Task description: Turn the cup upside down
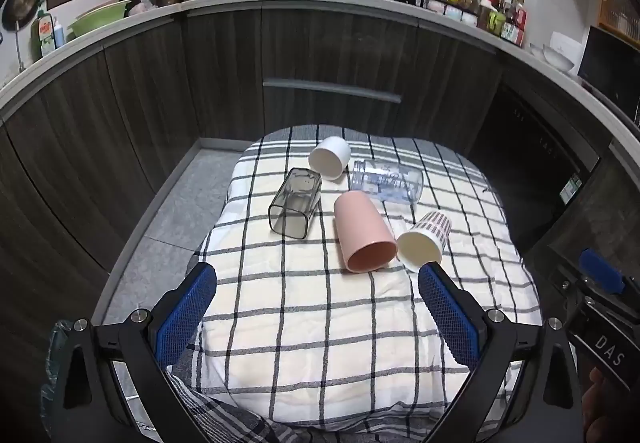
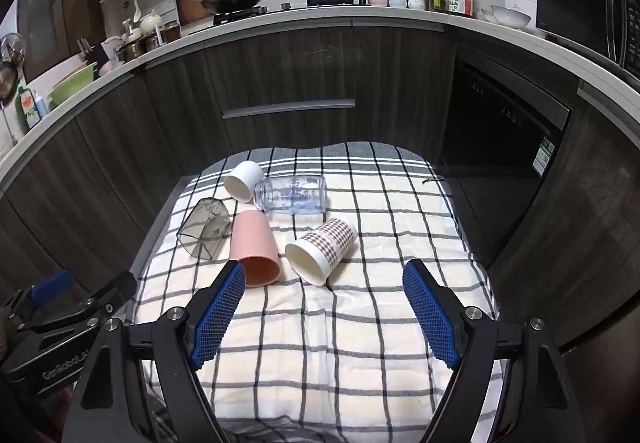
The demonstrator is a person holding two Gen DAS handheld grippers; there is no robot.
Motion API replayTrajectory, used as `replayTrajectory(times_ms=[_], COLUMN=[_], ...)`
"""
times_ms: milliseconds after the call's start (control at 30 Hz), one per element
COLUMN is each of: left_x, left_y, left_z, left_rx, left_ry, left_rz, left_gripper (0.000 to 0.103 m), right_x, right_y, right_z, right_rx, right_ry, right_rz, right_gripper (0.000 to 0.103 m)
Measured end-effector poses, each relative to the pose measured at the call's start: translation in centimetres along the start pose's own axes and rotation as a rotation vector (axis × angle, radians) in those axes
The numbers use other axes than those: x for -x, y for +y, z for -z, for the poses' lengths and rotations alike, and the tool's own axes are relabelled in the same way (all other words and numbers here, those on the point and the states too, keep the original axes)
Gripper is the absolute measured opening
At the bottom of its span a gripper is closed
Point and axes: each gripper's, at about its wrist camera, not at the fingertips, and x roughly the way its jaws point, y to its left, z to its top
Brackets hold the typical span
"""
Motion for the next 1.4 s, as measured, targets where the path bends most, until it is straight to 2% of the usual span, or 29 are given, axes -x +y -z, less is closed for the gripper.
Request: replayTrajectory(times_ms=[1400], left_x=[-0.52], left_y=[0.50], left_z=[0.74], left_rx=[0.011], left_ry=[0.027], left_rz=[-0.001], left_gripper=[0.103], right_x=[-0.66], right_y=[-0.42], right_z=[0.53], right_rx=[-0.025], right_ry=[0.015], right_rz=[-0.008], right_gripper=[0.081])
